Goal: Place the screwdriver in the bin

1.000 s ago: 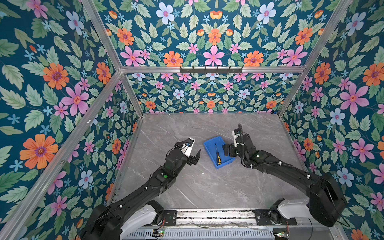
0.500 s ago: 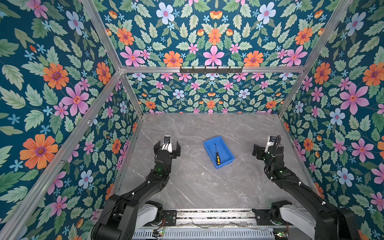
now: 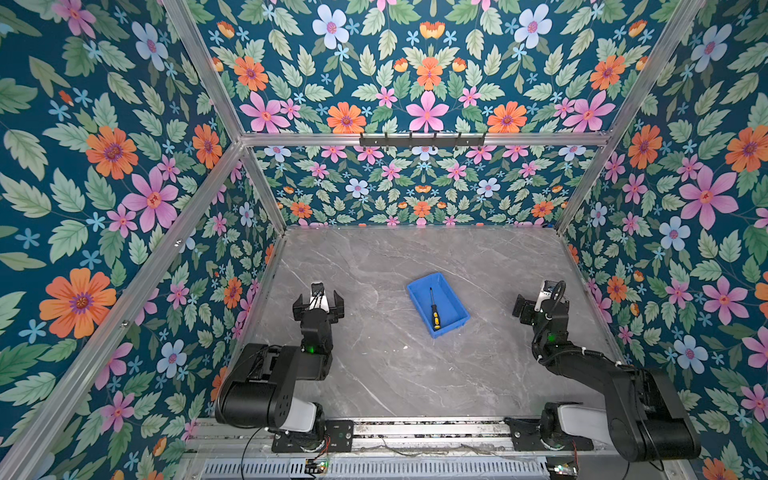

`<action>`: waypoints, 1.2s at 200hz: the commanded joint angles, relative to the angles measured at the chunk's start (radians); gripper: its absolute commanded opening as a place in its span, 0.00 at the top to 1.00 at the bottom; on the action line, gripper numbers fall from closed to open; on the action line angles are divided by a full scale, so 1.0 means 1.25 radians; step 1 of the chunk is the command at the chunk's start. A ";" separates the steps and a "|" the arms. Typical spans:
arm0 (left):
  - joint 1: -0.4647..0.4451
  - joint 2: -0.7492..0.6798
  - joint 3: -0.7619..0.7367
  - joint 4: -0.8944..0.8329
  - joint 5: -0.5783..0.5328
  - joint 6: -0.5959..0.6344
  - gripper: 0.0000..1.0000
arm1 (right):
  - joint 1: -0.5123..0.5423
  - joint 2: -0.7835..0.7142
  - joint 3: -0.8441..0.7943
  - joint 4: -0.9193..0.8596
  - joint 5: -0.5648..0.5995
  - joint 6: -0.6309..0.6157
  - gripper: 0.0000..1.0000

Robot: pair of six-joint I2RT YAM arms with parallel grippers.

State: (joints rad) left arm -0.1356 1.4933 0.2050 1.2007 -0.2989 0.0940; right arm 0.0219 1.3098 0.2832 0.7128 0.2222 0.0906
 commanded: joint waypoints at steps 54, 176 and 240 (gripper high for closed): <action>0.078 0.087 0.071 -0.001 0.128 -0.081 0.00 | -0.003 0.108 0.003 0.181 -0.105 -0.049 0.01; 0.086 0.099 0.061 0.050 0.135 -0.074 0.00 | -0.007 0.104 0.004 0.170 -0.104 -0.046 0.01; 0.086 0.101 0.063 0.049 0.134 -0.074 0.00 | -0.007 0.104 0.004 0.169 -0.105 -0.046 0.01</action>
State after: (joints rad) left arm -0.0280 1.6184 0.2829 1.2392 -0.1333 0.0067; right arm 0.0128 1.4433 0.2871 0.8856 0.0860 0.0444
